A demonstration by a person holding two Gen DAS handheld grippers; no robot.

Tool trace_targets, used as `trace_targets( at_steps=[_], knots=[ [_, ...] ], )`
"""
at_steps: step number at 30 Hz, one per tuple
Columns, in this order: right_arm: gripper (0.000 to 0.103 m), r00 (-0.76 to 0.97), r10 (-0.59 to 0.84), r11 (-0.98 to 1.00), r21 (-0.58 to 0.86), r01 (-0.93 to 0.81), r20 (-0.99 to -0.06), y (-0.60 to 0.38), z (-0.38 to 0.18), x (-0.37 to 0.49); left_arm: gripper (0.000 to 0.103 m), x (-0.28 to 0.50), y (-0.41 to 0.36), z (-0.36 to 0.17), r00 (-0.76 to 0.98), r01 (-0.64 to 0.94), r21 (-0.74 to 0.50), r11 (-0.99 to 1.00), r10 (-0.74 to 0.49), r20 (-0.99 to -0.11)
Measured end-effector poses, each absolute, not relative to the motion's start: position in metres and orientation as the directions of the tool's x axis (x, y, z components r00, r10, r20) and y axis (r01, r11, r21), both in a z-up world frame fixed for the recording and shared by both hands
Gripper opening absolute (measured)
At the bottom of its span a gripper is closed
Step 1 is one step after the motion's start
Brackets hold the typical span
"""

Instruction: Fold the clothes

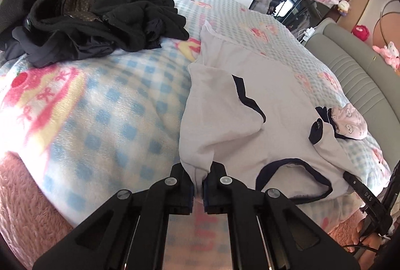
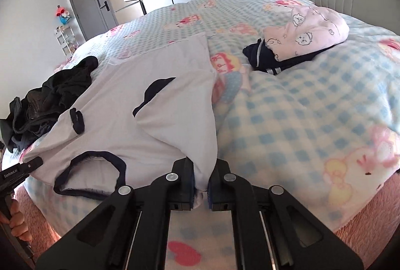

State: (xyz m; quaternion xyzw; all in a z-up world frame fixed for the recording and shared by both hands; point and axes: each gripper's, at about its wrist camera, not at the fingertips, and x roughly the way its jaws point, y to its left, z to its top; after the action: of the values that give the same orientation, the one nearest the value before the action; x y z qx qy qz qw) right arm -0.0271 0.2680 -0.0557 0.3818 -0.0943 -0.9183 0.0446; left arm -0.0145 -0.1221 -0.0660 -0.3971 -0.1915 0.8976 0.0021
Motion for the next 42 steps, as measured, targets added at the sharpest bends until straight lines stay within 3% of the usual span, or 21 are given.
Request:
trace_targets(
  at_steps=[6,12,14,16,19,21,23,24,27,29,34,38,40,42],
  knots=[
    [0.005,-0.7,-0.16,-0.96,0.274,-0.053,-0.696,0.294,-0.051,-0.012,0.005,0.004,-0.119,-0.064,-0.677,0.138,-0.34,-0.93,0.163,-0.718],
    [0.005,-0.702,-0.183,-0.954,0.296,-0.041,-0.688,0.301,-0.032,0.002,0.005,0.016,-0.128,-0.06,-0.689,0.144,-0.439,-0.887,0.229,-0.688],
    [0.006,-0.674,-0.183,-0.96,0.278,-0.036,-0.716,0.299,-0.039,-0.002,0.006,0.013,-0.134,-0.065,-0.681,0.164,-0.477,-0.863,0.251,-0.688],
    [0.007,-0.582,-0.211,-0.951,0.302,-0.062,-0.785,0.301,-0.065,-0.014,0.009,0.006,-0.136,-0.081,-0.629,0.199,-0.438,-0.877,0.228,-0.743],
    [0.014,-0.477,-0.288,-0.917,0.383,-0.114,-0.831,0.309,-0.093,-0.021,0.011,0.01,-0.143,-0.093,-0.591,0.235,-0.475,-0.848,0.263,-0.762],
    [0.029,-0.523,-0.292,-0.908,0.404,-0.112,-0.801,0.314,-0.086,-0.011,0.013,0.03,-0.149,-0.082,-0.671,0.257,-0.522,-0.814,0.238,-0.702],
    [0.043,-0.593,-0.227,-0.931,0.352,-0.102,-0.773,0.312,-0.067,0.0,0.019,0.044,-0.142,-0.064,-0.728,0.237,-0.47,-0.85,0.165,-0.665],
    [0.043,-0.641,-0.18,-0.945,0.313,-0.099,-0.746,0.309,-0.054,0.006,0.019,0.047,-0.135,-0.056,-0.743,0.211,-0.423,-0.881,0.137,-0.656],
    [0.044,-0.751,-0.146,-0.961,0.271,-0.045,-0.643,0.291,-0.022,0.017,0.019,0.033,-0.11,-0.047,-0.744,0.072,-0.384,-0.921,0.207,-0.636],
    [0.058,-0.749,-0.21,-0.965,0.258,0.054,-0.628,0.269,-0.015,0.01,0.019,0.02,-0.089,-0.047,-0.728,-0.024,-0.388,-0.921,0.282,-0.625],
    [0.055,-0.57,-0.427,-0.904,0.326,0.275,-0.703,0.211,-0.055,-0.011,0.019,-0.006,-0.032,-0.07,-0.631,-0.181,-0.332,-0.926,0.369,-0.683],
    [0.057,-0.478,-0.312,-0.946,0.222,0.236,-0.821,0.19,-0.088,-0.02,0.019,-0.013,-0.022,-0.104,-0.493,-0.145,-0.257,-0.956,0.295,-0.819],
    [0.059,-0.382,-0.347,-0.935,0.284,0.212,-0.856,0.195,-0.106,-0.028,0.019,-0.008,-0.032,-0.112,-0.454,-0.131,-0.306,-0.943,0.332,-0.827],
    [0.059,-0.358,-0.352,-0.929,0.275,0.249,-0.865,0.19,-0.105,-0.027,0.021,-0.003,-0.046,-0.106,-0.464,-0.114,-0.422,-0.899,0.424,-0.778]
  ],
)
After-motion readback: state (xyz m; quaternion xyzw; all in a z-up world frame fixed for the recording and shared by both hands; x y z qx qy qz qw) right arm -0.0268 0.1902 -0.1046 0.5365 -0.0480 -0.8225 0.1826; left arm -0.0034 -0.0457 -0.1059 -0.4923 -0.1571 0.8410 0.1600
